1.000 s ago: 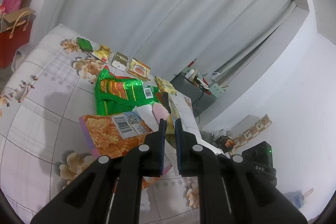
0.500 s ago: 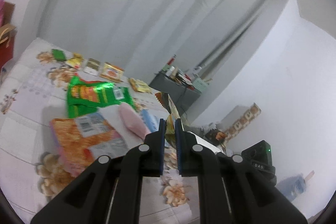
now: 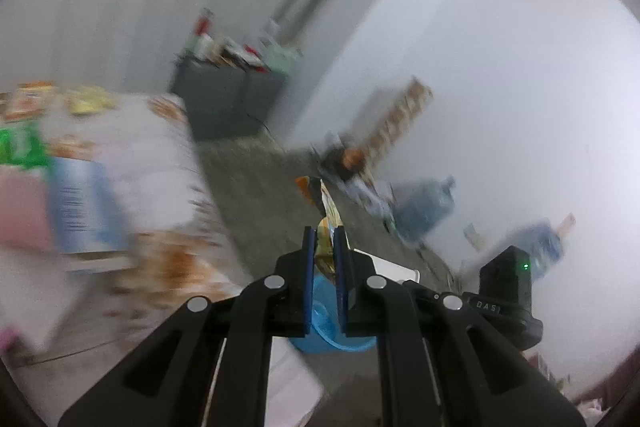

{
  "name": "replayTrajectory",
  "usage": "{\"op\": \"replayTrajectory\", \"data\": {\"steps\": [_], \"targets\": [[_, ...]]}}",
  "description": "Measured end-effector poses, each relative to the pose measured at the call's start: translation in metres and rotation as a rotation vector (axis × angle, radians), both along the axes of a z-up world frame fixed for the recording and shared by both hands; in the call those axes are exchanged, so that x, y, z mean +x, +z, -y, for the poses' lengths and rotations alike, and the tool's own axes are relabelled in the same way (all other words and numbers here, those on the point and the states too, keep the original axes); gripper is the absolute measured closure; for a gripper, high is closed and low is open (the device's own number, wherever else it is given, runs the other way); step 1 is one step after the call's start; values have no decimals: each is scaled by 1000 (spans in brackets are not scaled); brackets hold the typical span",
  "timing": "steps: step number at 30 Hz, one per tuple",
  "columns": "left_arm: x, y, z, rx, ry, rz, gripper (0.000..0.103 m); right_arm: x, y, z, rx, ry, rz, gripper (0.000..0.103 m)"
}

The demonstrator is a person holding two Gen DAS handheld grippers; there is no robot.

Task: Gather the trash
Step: 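Carry the paper cup and yellow packet to the wastebasket and release both, then grasp the blue medicine box with the right tool while the left tool grasps the pink sponge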

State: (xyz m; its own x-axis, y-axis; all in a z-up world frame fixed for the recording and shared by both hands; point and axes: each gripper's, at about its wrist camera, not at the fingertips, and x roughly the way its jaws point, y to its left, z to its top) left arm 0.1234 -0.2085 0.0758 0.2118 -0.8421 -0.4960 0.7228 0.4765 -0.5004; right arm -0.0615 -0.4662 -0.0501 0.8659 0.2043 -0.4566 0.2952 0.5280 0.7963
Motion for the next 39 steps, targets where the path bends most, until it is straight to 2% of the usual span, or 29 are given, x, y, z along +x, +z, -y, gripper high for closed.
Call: {"op": "replayTrajectory", "data": {"steps": [5,9,15,18,19,20,21,22,25,27,31,35,36,37,39], "targets": [[-15,-43,107,125,-144,-59,94,-33,-40,50,40,-169,-106,102],[-34,-80,179,231,-226,-67,94,-36,-71,78,94,-259,-161,102],[-53,-130,257,340,-311,-102,94,-44,-103,120,140,-369,-236,102],[-56,-152,285,379,-322,-119,90,-41,-125,144,164,-407,-285,97],[-58,-161,294,402,-326,-129,82,-38,-137,153,173,-429,-318,88],[-58,-170,301,425,-322,-143,79,-36,-150,160,176,-443,-356,63],[-56,-179,305,437,-312,-162,74,-40,-160,166,177,-455,-390,51],[-53,-187,307,441,-293,-191,73,-41,-175,171,180,-476,-447,45],[-48,-199,295,436,-240,-267,70,-55,-205,172,221,-489,-540,45],[-45,-200,284,434,-236,-285,70,-64,-209,168,227,-501,-541,45],[-41,-187,269,411,-216,-270,70,-75,-202,158,219,-504,-523,45],[-45,-155,246,371,-208,-240,70,-72,-174,145,179,-485,-471,44],[-46,-146,238,354,-211,-234,68,-73,-166,141,166,-472,-455,43],[-45,-135,226,330,-212,-236,61,-72,-158,138,149,-457,-436,42],[-41,-117,200,283,-208,-290,54,-66,-141,132,114,-423,-405,39]]}}
